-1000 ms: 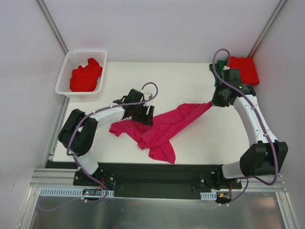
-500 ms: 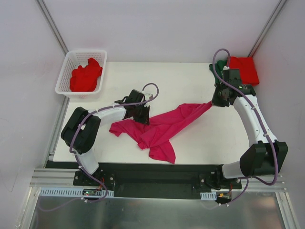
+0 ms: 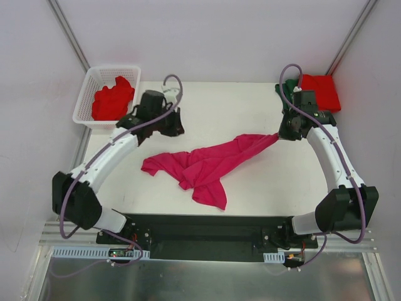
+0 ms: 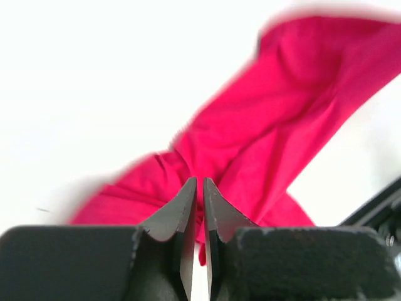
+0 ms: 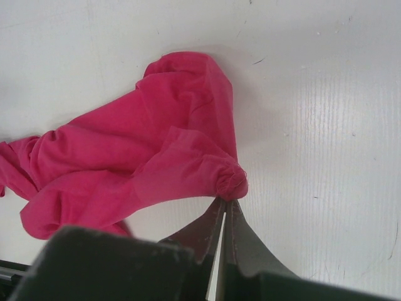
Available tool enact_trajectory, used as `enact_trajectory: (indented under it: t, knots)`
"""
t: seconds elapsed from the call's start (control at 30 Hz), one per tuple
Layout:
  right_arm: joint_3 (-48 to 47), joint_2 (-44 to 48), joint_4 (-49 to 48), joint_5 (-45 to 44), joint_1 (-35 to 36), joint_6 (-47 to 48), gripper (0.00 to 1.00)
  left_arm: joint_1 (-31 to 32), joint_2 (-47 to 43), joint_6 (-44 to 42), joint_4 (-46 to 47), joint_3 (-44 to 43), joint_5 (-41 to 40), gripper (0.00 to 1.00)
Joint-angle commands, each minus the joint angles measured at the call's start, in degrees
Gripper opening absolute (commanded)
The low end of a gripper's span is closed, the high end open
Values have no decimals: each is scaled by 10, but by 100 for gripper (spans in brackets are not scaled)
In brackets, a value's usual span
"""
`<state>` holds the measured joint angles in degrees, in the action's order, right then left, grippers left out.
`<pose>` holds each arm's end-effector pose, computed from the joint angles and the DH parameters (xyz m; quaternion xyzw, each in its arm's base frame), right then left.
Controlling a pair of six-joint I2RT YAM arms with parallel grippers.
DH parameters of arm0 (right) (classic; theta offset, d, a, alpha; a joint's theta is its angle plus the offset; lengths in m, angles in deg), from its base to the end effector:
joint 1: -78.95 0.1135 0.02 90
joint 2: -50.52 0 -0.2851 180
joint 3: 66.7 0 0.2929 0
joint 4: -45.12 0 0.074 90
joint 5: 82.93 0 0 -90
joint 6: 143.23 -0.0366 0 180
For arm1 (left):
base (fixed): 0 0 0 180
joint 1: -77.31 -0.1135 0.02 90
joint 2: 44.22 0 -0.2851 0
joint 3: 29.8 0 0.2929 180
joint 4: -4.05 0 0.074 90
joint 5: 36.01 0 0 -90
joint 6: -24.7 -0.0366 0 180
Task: Fold and stack the t-shirts
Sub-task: Flatten out the tshirt
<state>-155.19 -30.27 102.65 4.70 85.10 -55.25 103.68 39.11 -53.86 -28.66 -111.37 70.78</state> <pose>0.3342 0.0345 0.3497 -0.0267 0.9386 0.0051 0.3439 0.3264 -0.1736 0.3260 0.1812 0.8591 -0.2715 0.3941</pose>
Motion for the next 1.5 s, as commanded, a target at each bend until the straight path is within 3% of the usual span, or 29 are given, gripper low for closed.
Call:
enact_trajectory:
  t: [0.0,0.23,0.3,0.5,1.0,1.47]
  knots:
    - [-20,13,-1,-6,4,7,1,-39,-74,-55,-97,-92,-29,8]
    - [-25,15,-1,-8,8,4,1,-60,-95,-75,-123,-95,-32,9]
    - [-24,14,-1,-7,9,5,1,-59,-84,-63,-122,-75,-13,43]
    - [-18,16,-1,-10,9,6,1,-60,-73,-38,-52,10,-11,63]
    - [-18,14,2,-9,11,5,1,-53,-22,20,117,126,80,50]
    - [-21,13,4,-11,11,10,1,18,61,31,187,139,44,44]
